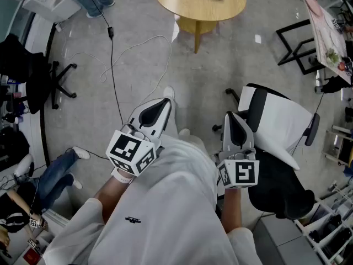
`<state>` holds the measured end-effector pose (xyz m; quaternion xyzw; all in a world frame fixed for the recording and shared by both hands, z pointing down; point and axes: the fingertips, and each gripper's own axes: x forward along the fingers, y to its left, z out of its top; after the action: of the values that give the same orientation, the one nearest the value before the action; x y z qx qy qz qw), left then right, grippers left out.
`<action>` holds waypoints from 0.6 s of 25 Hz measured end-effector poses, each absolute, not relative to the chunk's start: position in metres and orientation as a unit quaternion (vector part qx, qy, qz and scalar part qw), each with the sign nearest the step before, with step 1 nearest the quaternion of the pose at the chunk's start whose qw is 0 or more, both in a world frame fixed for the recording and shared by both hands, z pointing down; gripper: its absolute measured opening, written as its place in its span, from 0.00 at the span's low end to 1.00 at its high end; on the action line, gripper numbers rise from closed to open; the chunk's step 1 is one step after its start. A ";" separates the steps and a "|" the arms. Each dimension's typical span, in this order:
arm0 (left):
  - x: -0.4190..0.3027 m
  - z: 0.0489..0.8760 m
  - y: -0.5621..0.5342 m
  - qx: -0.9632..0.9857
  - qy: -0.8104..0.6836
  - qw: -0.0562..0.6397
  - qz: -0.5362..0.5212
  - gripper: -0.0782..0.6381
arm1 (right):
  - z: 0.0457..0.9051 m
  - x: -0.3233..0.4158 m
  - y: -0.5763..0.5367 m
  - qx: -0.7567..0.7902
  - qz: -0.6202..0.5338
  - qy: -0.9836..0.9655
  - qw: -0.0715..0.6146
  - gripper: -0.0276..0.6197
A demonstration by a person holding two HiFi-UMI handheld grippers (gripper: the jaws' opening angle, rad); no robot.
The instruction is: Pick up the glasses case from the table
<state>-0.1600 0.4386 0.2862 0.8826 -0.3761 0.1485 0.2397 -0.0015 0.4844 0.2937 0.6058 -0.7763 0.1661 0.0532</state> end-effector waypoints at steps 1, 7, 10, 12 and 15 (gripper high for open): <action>-0.156 0.284 0.447 0.884 -0.373 0.238 0.150 0.12 | 0.293 -0.001 0.493 0.608 0.164 -0.775 0.056 0.06; -0.153 0.277 0.482 0.890 -0.359 0.235 0.153 0.12 | 0.293 -0.011 0.520 0.614 0.167 -0.769 0.064 0.06; -0.160 0.283 0.490 0.888 -0.358 0.240 0.160 0.12 | 0.290 -0.021 0.523 0.612 0.168 -0.771 0.061 0.06; -0.160 0.285 0.487 0.888 -0.358 0.240 0.159 0.12 | 0.288 -0.023 0.520 0.611 0.175 -0.771 0.046 0.06; -0.166 0.282 0.482 0.885 -0.362 0.253 0.149 0.12 | 0.285 -0.033 0.517 0.597 0.196 -0.778 0.028 0.06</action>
<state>-0.1656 0.4825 0.2821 0.8846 -0.3622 0.1490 0.2531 -0.0325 0.5171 0.2853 0.5968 -0.7776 0.1961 0.0283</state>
